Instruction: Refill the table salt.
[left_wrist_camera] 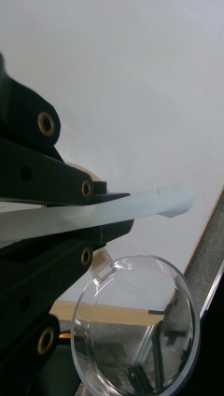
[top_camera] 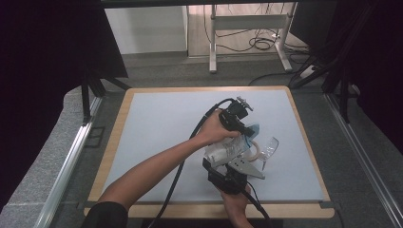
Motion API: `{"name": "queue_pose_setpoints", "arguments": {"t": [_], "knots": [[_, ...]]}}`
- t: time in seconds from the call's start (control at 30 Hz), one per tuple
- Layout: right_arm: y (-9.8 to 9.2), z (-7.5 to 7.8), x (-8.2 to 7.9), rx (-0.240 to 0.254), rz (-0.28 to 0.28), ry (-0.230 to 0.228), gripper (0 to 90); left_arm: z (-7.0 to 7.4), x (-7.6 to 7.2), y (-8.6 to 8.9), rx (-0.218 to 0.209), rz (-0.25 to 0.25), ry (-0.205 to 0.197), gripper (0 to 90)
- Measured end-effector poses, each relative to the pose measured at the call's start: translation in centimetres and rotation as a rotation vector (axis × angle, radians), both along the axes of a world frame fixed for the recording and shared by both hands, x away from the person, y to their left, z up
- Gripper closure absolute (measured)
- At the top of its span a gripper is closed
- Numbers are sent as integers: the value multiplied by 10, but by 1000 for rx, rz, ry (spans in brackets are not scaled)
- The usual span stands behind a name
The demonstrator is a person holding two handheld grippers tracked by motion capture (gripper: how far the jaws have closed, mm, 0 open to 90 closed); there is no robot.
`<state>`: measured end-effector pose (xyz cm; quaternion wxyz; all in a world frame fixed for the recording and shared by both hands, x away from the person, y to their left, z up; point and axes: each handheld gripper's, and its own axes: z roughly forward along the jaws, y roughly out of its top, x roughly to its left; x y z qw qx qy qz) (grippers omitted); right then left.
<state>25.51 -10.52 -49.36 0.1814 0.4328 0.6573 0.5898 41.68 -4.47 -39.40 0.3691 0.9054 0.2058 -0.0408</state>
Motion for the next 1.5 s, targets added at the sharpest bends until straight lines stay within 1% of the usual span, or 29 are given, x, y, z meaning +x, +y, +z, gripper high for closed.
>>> {"name": "queue_pose_setpoints", "arguments": {"t": [0.33, 0.73, 1.5], "knots": [[0, 1, 0, -1, 0, -6, 472, 0, 0, 0, 3, 3, -1, 900], [-1, 2, 0, 12, 3, -6, 474, 0, 0, -1, 4, 0, 2, 900], [-3, 5, -1, 19, -1, -16, 477, 0, 0, -3, 6, -3, -2, 900]]}}
